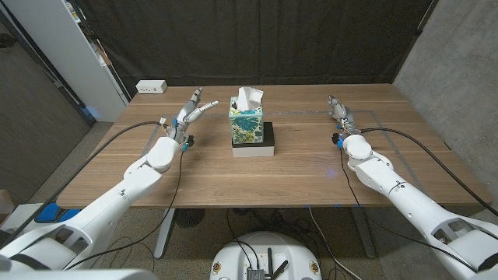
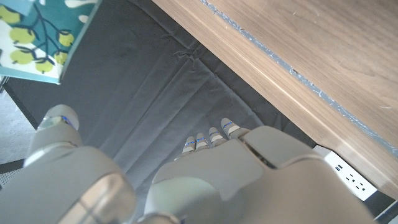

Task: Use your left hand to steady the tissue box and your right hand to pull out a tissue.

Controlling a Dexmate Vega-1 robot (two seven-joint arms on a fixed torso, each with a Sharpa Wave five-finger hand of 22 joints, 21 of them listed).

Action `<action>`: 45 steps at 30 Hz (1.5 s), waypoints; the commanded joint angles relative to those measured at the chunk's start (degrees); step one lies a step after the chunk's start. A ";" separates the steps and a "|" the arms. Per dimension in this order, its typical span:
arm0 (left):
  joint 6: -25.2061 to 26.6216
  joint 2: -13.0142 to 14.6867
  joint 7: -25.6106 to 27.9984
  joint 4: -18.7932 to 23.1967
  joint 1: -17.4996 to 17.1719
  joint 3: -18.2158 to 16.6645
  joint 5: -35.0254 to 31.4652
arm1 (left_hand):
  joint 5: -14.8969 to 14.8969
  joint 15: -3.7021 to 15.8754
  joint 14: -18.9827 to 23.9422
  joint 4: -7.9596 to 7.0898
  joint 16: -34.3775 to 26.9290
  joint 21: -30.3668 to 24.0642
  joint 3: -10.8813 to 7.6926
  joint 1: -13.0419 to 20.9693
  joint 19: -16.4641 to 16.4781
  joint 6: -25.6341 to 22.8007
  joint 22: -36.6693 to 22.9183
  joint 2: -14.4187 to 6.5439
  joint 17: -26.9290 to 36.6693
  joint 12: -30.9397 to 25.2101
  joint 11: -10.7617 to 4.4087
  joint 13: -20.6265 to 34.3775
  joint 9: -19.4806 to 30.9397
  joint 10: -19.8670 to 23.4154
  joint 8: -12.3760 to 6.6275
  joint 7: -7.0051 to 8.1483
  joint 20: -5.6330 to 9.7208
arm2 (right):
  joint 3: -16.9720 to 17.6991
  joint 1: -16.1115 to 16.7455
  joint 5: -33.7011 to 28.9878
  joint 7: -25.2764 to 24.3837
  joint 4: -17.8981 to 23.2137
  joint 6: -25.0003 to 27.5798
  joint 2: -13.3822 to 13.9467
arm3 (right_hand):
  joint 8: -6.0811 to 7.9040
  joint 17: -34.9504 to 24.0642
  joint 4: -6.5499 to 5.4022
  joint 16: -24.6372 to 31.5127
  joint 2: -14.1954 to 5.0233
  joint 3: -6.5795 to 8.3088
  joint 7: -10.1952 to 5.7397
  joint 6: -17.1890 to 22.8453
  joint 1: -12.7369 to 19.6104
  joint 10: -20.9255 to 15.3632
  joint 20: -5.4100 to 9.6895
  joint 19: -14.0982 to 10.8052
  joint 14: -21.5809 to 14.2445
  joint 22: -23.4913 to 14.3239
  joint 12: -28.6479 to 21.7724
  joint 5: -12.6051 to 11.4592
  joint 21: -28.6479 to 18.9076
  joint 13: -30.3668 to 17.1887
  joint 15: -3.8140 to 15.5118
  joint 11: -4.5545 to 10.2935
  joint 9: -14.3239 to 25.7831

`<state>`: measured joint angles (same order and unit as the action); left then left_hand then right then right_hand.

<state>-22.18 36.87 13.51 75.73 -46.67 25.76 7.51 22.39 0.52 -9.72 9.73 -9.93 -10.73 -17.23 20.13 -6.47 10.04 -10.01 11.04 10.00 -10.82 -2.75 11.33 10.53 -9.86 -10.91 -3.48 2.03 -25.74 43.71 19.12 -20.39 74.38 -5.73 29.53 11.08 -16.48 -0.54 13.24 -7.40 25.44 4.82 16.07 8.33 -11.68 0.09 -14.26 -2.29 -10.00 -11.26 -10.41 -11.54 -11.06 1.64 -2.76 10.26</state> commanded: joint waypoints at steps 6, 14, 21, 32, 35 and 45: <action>0.60 1.19 0.60 4.20 -3.82 -1.21 0.74 | 0.84 -0.14 -14.26 -0.18 -0.38 -0.25 1.22 0.67 -0.08 25.28 -0.17 0.02 0.14 -0.42 0.27 0.16 0.19 -18.21 -0.43 0.36 1.70 | -0.33 -0.50 -0.40 -0.20 -0.27 -0.14 -0.58 | 0.09 0.00 0.46 0.28 -1.50 0.32 0.10 0.49 0.31 -0.56 -0.20 -0.19 -0.18 -0.16 -0.43 -0.17 -0.16 -0.19 -0.30 -0.04 0.18; 0.85 1.90 0.85 6.80 -6.47 -2.29 1.81 | 1.26 -0.12 -14.39 -0.26 -0.36 -0.27 1.96 0.81 -0.12 25.26 -0.18 -0.06 0.14 -0.52 0.30 0.16 0.19 -18.12 -0.49 0.44 1.72 | -0.12 0.11 -0.59 -0.92 0.28 -1.29 -0.84 | 0.03 0.11 0.64 0.21 -1.38 0.28 0.13 0.40 0.38 -0.38 -0.27 -0.11 -0.15 -0.16 -0.34 -0.14 -0.11 -0.19 -0.35 -0.06 0.18; 0.83 2.60 1.33 9.01 -8.05 -2.95 1.16 | 1.75 -0.03 -13.98 -0.31 -0.53 -0.39 2.75 1.08 0.12 24.35 -0.19 -0.17 0.13 -0.73 0.08 0.15 0.19 -17.68 -0.89 0.82 1.77 | 0.20 0.90 -0.79 -1.69 1.50 -1.24 -0.66 | -0.03 0.36 1.14 0.04 -1.10 0.35 0.15 0.30 0.73 -0.41 -0.35 -0.16 -0.11 -0.14 -0.32 -0.12 -0.12 -0.18 -0.31 -0.09 0.17; 2.19 3.32 1.94 11.81 -10.85 -3.81 1.16 | 2.21 -0.06 -13.92 -0.35 -0.54 -0.44 3.48 1.37 0.21 24.24 -0.19 -0.25 0.12 -0.75 0.15 0.14 0.19 -17.66 -0.94 0.73 1.62 | 0.19 1.26 -0.98 -1.73 2.10 -0.79 -0.49 | -0.05 0.57 1.52 -0.03 -1.01 0.40 0.14 0.27 0.98 -0.40 -0.37 -0.13 -0.20 -0.14 -0.29 -0.09 -0.09 -0.17 -0.41 -0.09 0.17; 2.27 3.49 1.90 12.29 -11.67 -3.94 1.29 | 2.32 -0.04 -13.91 -0.36 -0.53 -0.44 3.67 1.44 0.22 24.17 -0.19 -0.26 0.12 -0.77 0.19 0.13 0.19 -17.61 -0.97 0.79 1.64 | 0.15 1.34 -0.93 -1.71 2.26 -0.58 -0.55 | -0.05 0.61 1.58 -0.05 -1.03 0.40 0.13 0.28 1.01 -0.41 -0.37 -0.13 -0.19 -0.14 -0.29 -0.07 -0.09 -0.17 -0.40 -0.08 0.17; 2.37 4.17 1.42 13.41 -13.32 -4.42 1.57 | 2.79 0.13 -13.71 -0.41 -0.58 -0.52 4.46 1.76 0.44 23.62 -0.20 -0.35 0.11 -0.92 -0.07 0.12 0.19 -17.22 -1.18 1.09 1.71 | -0.54 0.89 -2.02 -2.26 2.93 1.12 -0.51 | -0.05 0.67 1.66 -0.08 -1.11 0.40 0.12 0.31 1.03 -0.49 -0.34 -0.08 -0.17 -0.14 -0.31 -0.05 -0.06 -0.17 -0.47 -0.10 0.17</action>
<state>-19.97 40.32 15.26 87.62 -57.98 21.97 8.70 24.84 0.52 -9.72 9.26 -10.19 -11.10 -13.14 21.19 -6.25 9.72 -10.00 10.60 9.99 -11.26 -2.75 11.32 10.52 -9.85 -11.96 -2.75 2.24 -25.72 44.81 17.91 -22.19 76.61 -6.12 28.93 11.08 -15.68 0.90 13.24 -7.71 25.76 4.82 16.07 8.77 -11.67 0.09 -14.26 -2.28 -10.00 -11.26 -10.41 -11.54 -11.06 1.64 -2.76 10.25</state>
